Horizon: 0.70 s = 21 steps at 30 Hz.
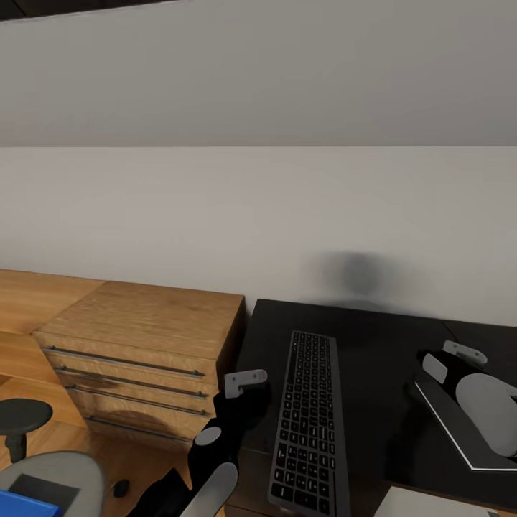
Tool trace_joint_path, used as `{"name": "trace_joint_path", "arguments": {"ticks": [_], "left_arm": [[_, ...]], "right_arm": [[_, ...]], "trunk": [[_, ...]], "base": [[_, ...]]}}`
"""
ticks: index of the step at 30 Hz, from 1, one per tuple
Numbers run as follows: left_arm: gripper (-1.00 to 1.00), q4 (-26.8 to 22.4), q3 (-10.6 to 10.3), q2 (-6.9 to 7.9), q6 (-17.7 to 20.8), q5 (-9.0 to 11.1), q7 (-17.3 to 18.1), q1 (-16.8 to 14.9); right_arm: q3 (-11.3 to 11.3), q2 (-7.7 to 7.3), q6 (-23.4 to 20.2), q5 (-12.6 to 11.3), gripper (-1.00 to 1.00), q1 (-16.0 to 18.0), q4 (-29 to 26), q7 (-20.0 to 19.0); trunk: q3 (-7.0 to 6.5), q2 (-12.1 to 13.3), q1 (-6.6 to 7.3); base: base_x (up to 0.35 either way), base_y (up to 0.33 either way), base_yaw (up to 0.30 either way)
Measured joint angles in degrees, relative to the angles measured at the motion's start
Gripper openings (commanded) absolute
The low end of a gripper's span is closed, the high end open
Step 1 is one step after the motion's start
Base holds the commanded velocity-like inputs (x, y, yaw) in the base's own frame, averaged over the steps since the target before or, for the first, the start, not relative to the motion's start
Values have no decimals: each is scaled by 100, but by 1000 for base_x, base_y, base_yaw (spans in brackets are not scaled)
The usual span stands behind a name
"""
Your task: In the bedroom, organize the workspace by keeping the computer under the desk, ensuring the monitor is on the desk, placing the keyboard on the desk next to the monitor, placing the mouse on the desk next to the keyboard, moving the folder from the swivel chair onto the desk next to the mouse, stacking the notebook on top of the folder with the pen on top of the notebook, and positioning the swivel chair next to the desk.
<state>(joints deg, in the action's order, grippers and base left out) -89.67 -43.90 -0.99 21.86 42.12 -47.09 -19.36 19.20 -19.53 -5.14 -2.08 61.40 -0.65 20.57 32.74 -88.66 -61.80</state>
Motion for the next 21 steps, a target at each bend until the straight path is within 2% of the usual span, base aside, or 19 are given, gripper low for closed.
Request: {"name": "trace_joint_path", "arguments": {"ticks": [7,13,21], "left_arm": [[100,-22,-35,-10,-8,-2,-4,-2],[100,-59,-41,-15,-9,-2,-12,-2],[100,-77,-36,-11,-9,-2,-14,0]], "right_arm": [[-9,-15,-123,6,100,0,-3,40],[-7,-16,-150,7,100,0,-2,249],[-7,-30,-209,7,100,0,-6,318]], "trunk": [[0,0,0],[107,-239,-131],[251,-560,-307]], "base": [[8,0,0],[1,0,0],[0,0,0]]}}
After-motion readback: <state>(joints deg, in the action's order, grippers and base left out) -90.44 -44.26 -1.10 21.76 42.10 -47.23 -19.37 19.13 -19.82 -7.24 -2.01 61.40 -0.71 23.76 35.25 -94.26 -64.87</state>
